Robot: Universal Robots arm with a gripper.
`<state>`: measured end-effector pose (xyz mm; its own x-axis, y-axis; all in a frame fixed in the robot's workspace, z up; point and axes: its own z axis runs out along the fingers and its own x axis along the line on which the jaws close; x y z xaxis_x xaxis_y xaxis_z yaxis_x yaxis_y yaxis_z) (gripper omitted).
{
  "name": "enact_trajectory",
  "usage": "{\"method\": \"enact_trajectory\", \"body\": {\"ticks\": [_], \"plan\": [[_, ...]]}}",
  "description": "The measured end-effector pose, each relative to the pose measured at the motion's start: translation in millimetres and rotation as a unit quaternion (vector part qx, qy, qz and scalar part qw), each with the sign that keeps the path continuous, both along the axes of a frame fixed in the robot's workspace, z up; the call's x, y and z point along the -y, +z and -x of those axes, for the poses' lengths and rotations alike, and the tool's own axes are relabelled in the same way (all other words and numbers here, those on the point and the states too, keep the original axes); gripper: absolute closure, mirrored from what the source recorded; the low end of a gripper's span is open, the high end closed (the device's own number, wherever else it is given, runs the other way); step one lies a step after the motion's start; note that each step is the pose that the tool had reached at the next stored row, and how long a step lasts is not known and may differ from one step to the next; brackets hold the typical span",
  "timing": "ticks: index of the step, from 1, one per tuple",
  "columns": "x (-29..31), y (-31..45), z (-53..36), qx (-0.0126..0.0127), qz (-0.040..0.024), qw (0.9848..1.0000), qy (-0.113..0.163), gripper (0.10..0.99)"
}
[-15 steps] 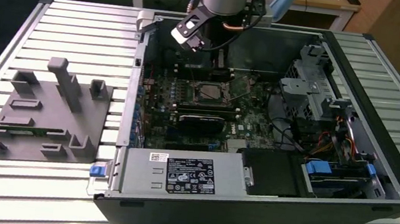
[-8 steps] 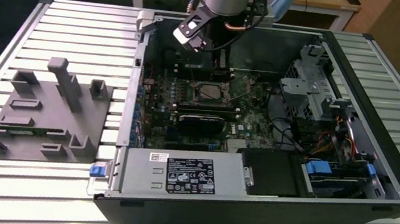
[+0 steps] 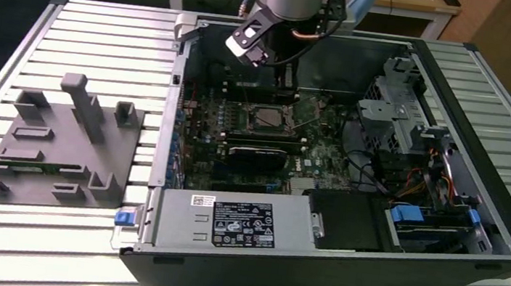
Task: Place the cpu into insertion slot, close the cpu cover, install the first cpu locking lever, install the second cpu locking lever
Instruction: 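Close the cpu cover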
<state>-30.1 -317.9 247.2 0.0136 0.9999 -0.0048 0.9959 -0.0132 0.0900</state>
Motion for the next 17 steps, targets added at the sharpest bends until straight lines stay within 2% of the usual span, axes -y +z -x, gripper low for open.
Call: {"method": "enact_trajectory", "body": {"ticks": [4,10,17], "plan": [[0.0,0.0,-5.0,0.0,0.0,1.0,0.0,0.98],[0.0,4.1,-5.5,0.0,0.0,1.0,0.0,0.98],[0.0,4.5,-5.8,0.0,0.0,1.0,0.0,0.98]]}}
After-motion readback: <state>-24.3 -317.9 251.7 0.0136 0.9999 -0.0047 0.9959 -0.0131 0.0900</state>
